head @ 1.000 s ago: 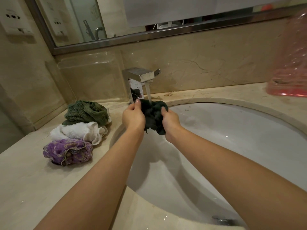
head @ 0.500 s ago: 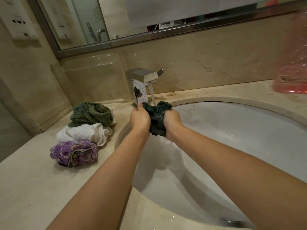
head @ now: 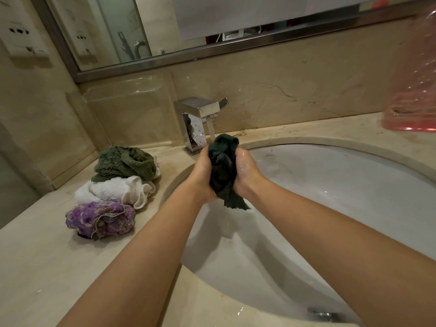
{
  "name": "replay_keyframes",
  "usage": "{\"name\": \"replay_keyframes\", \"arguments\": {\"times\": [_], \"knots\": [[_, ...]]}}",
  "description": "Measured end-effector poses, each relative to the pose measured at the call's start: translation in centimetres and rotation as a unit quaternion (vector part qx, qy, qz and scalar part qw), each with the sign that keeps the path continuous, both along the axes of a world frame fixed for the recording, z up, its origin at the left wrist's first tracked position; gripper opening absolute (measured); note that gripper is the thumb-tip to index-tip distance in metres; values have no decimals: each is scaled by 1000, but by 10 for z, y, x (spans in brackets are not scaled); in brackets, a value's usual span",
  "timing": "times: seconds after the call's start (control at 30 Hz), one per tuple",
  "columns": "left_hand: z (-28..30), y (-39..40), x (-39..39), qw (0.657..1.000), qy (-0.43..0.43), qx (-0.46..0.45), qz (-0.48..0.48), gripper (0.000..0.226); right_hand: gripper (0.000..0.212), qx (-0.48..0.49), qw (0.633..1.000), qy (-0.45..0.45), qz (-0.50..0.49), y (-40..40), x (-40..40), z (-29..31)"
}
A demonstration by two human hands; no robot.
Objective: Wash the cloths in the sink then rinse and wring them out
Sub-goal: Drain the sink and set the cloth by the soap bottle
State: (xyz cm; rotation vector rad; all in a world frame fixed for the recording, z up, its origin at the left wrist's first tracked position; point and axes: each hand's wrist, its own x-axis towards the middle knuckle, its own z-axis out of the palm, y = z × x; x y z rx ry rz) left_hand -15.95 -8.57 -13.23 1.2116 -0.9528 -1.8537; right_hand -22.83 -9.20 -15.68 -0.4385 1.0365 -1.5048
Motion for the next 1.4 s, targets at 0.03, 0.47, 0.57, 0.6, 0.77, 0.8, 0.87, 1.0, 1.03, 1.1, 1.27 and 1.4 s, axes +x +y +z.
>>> {"name": "replay_keyframes", "arguments": {"times": [0.03,0.47,0.57,0.6,0.77,0.8,0.87,1.0,1.03,1.1,1.27,1.4], "knots": [[0,-1,2,1000,18,6,13,63,39,-11,1000,15,8,0,1,1],[-5,-10,6,992,-31,-24,118,39,22,-74,931,329,-136,12,-2,7],[-4,-12,9,986,-55,-24,158,34,21,4,965,237,-109,14,-8,5],[-4,-13,9,985,-53,-20,161,34,33,38,983,169,-59,17,-9,6],[-7,-19,9,987,-48,-35,150,39,63,67,982,75,162,22,-14,0],[-6,-17,8,985,-50,-51,155,37,60,53,981,72,169,23,-13,1],[-3,-15,7,979,-51,-87,175,30,51,25,982,88,166,21,-10,3],[-1,-12,7,966,-87,-137,202,22,49,-31,967,236,95,14,-6,-2],[-3,-13,8,961,-108,-152,207,22,50,-44,957,278,74,12,-6,-5],[-3,-13,6,952,-143,-187,198,27,48,-55,953,291,59,13,-7,-7],[-5,-7,-3,965,-179,-152,114,58,31,-49,945,322,22,14,-14,-13],[-8,-9,-1,960,-230,-144,65,68,36,-35,965,251,-66,11,-18,-8]]}}
